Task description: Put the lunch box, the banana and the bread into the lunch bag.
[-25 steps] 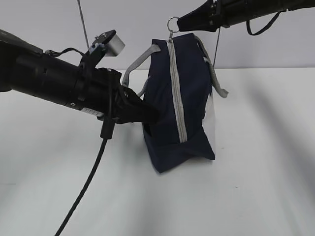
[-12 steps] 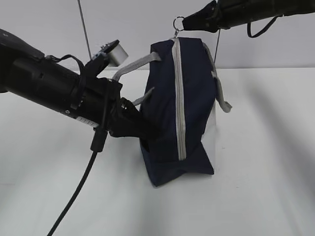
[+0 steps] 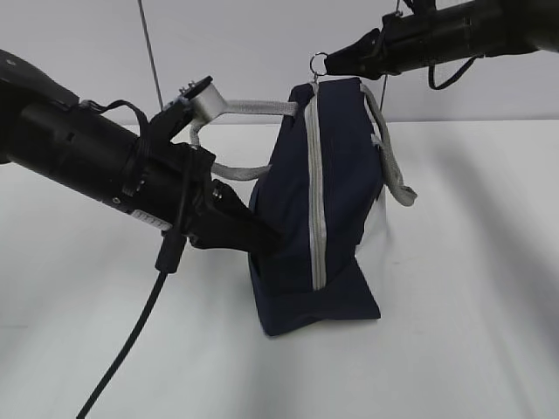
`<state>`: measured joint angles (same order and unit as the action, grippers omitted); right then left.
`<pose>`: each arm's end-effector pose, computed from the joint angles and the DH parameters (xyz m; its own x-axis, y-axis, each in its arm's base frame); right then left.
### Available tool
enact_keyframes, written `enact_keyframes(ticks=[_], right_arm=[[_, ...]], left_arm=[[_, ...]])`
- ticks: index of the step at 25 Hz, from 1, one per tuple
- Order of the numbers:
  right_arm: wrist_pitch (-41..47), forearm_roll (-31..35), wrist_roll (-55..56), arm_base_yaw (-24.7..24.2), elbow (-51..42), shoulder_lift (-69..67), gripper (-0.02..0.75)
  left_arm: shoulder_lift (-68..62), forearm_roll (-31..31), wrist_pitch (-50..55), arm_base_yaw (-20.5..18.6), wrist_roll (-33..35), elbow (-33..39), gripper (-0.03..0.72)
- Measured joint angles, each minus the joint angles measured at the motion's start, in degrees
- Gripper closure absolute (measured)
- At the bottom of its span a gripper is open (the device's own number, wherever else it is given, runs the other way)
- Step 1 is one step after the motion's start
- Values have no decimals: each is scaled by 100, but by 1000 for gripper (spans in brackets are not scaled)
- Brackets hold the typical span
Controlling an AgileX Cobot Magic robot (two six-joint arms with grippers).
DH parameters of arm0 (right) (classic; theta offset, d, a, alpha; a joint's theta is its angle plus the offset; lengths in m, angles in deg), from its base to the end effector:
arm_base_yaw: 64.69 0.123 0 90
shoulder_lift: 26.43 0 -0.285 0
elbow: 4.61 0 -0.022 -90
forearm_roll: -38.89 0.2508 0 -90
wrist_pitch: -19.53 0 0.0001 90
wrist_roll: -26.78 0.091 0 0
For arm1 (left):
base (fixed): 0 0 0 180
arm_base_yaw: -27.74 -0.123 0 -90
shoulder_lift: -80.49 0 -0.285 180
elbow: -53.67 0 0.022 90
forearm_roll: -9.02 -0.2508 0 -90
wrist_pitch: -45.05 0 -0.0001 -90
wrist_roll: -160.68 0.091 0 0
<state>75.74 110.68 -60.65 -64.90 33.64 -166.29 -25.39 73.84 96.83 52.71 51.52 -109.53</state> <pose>0.5130 0.0700 0.2445 -0.2301 -0.2877 -0.9297 -0.8376 0.5449 0.0387 0.2735 -0.1988 0.2242 -0.5654 0.5039 -0.6530 0.8248 0.3534 -0.4414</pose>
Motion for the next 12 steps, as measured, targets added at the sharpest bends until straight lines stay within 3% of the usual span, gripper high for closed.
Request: enact_keyframes(ticks=[8, 12], right_arm=[[1135, 639, -530, -370, 63, -145, 738], [1212, 707, -993, -402, 104, -145, 738]], left_arm=[[0, 287, 218, -24, -5, 6, 677], [20, 986, 173, -136, -5, 10, 568]])
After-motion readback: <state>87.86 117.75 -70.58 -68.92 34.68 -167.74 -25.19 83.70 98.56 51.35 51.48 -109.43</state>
